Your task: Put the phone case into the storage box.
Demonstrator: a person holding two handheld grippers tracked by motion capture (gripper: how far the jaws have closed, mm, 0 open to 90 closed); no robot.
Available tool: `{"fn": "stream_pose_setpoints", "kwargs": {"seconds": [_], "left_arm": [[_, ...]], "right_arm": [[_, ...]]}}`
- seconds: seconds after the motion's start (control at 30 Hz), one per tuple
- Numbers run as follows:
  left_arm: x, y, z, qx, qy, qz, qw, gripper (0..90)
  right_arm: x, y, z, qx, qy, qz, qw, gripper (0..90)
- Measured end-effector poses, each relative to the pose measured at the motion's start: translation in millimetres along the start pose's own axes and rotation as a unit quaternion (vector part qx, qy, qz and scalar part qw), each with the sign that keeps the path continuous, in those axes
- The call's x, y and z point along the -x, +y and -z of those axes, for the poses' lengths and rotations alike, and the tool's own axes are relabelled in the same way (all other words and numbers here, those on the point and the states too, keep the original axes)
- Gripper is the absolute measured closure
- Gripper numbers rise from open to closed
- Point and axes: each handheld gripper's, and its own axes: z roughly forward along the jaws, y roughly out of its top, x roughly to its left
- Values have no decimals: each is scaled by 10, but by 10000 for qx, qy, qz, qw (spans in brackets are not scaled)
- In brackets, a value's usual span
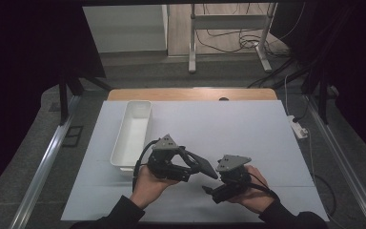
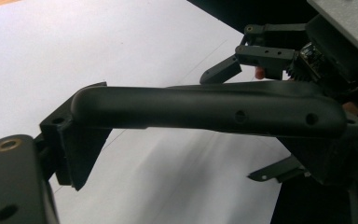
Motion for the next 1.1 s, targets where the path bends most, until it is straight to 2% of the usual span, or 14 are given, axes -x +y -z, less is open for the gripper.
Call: {"fn": "stream_pose_setpoints", "kwargs": {"seconds": [0.13,0.2,0.37,0.53,0.83,1.1], "left_arm": [[14,10,-8,14,-40,31,10000,137],[26,17,-13,25,-55,33,10000,137],[49,29,-21,17,-61,27,10000,136],[60,35,-25,9,-68,65,10000,136],[59,38,-35,9,-100,252,9996,135],[62,41,-52,-7,-143,347,9993,132]], "right_arm": [[-6,1,-13,-27,-103,37,9999,95],[-19,3,-12,-2,-246,67,9997,178],[-43,8,-19,5,-277,188,9994,298],[-79,3,-35,-32,-498,369,9981,378],[-94,-12,-65,-41,-792,506,9956,514],[-79,-19,-64,-92,-891,616,9941,640]]}}
